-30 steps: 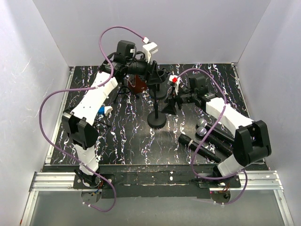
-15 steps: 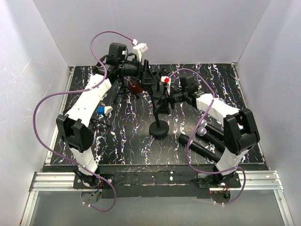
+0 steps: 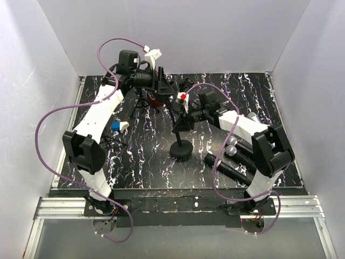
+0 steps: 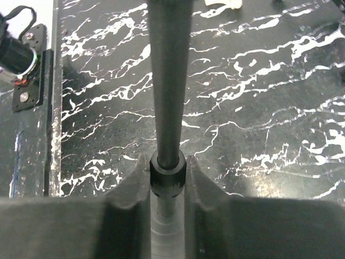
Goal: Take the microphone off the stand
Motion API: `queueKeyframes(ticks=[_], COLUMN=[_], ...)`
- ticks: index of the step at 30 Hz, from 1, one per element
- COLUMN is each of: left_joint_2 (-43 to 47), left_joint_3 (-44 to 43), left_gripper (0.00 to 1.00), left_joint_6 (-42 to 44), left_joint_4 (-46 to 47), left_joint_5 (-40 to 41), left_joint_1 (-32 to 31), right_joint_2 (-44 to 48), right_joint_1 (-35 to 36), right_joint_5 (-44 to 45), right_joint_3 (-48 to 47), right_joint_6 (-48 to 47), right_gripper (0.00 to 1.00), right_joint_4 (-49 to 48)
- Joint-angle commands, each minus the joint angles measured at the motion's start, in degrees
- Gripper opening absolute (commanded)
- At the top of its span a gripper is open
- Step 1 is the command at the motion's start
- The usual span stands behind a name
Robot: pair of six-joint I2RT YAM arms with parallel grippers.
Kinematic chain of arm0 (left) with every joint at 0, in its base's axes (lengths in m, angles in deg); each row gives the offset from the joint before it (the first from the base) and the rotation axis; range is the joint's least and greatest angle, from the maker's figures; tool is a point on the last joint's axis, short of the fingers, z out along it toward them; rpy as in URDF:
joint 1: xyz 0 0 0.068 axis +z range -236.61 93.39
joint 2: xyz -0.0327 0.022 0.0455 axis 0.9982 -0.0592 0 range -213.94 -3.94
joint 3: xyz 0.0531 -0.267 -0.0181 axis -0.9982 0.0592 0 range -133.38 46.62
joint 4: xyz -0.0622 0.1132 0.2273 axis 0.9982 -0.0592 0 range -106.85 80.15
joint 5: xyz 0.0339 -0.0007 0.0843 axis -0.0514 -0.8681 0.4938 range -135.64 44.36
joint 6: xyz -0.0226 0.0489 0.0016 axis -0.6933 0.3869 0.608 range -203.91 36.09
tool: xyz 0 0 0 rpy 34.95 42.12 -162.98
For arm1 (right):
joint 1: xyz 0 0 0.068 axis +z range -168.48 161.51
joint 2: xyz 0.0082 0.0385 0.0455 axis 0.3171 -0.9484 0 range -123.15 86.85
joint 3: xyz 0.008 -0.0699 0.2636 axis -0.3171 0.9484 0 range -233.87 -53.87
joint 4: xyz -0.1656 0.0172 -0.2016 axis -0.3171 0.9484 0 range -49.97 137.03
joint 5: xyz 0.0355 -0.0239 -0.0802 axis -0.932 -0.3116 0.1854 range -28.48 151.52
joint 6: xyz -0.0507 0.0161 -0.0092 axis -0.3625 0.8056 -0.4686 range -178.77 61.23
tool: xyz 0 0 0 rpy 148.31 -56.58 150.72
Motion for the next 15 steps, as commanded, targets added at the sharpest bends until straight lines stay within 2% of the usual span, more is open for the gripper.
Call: queueKeyframes(ticks=[1,3,5,7,9,11,13,15], left_joint_2=[6.4,7.7,9.0,10.1,10.0,9.4,9.0,9.4], left_joint_3=[2.1,3.6,5.0,5.4,5.1,4.4,3.6,3.9], left_gripper=[0.0,0.0,0.0,0.0,0.0,0.0,0.0,0.0], left_joint_6=[-2.0,-2.0,-3.0,-6.9,-11.2,-13.5,-14.1,-13.5], left_joint_4=[2.7,2.6,2.2,1.0,-0.6,-1.4,-1.2,-0.5], left_joint_5=[-1.9,1.9,9.5,21.0,30.1,32.7,31.7,29.6], left_joint_1=[0.3,0.3,0.3,0.1,-0.1,-0.1,-0.1,-0.1], right_joint_2=[5.7,8.6,11.4,13.6,14.1,13.7,13.0,12.3], right_joint_1=[0.0,1.1,2.7,6.1,9.8,11.5,11.5,11.0], right_joint_5=[12.1,23.7,37.8,53.2,61.5,61.5,58.4,51.0], right_joint_3=[1.1,1.3,2.1,4.0,4.4,3.8,2.7,1.8], right_joint_6=[1.3,3.0,4.7,5.5,3.4,3.8,6.1,6.3], right_gripper=[0.01,0.01,0.01,0.01,0.01,0.01,0.01,0.01], right_joint_4=[-1.2,-3.3,-5.5,-11.0,-12.3,-10.3,-6.8,-3.2])
